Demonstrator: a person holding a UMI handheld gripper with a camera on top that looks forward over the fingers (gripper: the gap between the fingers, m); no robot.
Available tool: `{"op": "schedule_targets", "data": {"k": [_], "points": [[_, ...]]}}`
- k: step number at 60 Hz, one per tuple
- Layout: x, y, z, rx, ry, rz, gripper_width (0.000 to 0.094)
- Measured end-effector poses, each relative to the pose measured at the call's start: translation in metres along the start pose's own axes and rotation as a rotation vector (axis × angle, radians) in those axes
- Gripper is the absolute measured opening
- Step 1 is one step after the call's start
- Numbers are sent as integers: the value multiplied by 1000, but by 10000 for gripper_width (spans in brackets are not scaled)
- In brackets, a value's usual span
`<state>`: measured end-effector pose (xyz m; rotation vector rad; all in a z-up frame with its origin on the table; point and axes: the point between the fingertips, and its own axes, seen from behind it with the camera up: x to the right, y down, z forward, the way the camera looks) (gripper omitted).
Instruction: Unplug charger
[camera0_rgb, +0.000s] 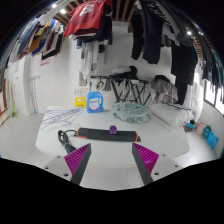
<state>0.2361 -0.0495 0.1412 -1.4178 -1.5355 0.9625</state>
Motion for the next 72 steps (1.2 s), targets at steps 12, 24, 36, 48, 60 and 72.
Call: {"op": "schedule_targets", "data": {"k": [12, 24, 36, 48, 60, 72], "points": [[-2, 1, 86, 7, -23, 26, 856], [-2, -1, 176, 11, -27, 38, 856], [1, 6, 248, -21, -31, 71, 859], [-3, 8, 278, -28, -51, 70, 864], [7, 6, 289, -32, -26, 71, 224], [19, -43, 277, 49, -65, 132, 83]]}}
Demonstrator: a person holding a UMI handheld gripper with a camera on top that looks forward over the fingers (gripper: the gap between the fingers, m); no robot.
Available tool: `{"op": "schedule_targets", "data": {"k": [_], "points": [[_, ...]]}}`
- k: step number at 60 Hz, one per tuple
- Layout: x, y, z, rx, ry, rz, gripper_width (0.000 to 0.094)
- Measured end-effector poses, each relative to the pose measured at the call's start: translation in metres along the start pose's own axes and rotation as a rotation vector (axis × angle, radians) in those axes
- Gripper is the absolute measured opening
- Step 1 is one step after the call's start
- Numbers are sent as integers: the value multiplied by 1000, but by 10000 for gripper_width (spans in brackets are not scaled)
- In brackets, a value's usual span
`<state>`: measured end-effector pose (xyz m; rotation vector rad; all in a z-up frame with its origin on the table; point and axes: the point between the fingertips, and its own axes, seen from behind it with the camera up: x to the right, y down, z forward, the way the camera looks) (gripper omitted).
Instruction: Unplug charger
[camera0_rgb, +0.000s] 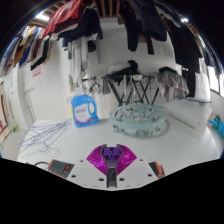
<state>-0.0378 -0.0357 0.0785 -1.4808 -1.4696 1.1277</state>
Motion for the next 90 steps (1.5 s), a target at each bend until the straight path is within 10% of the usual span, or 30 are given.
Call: {"op": "schedule_targets", "data": {"k": [5, 17, 40, 47, 53, 90], "points": [[17, -75, -20, 131, 35, -3, 82], [107, -128, -41, 106, 99, 35, 82], [234, 31, -11, -204, 205, -70, 141], [236, 59, -3, -267, 193, -85, 315], [238, 59, -11, -287, 217, -65, 871], [128, -55, -346, -189, 217, -55, 855]]}}
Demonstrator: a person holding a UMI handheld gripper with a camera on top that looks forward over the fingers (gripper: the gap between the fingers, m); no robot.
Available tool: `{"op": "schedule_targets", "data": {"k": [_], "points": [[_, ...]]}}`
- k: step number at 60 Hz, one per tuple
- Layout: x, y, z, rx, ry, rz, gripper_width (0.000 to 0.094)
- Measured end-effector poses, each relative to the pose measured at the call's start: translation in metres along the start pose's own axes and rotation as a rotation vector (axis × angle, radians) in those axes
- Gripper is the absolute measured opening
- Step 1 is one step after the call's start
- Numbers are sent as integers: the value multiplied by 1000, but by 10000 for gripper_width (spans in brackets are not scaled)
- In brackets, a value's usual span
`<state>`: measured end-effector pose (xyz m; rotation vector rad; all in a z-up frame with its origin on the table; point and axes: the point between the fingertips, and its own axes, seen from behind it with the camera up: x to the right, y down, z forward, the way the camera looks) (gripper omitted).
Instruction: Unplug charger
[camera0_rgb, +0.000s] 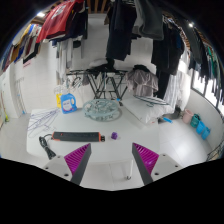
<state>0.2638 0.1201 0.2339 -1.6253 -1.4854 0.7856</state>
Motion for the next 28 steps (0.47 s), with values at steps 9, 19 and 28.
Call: {"op": "schedule_targets", "data": {"k": [9, 19, 28], "points": [[-8, 15, -45, 14, 23, -13, 853], [-16, 29, -66, 5, 14, -5, 853], [-10, 27, -64, 8, 26, -32, 850]]}}
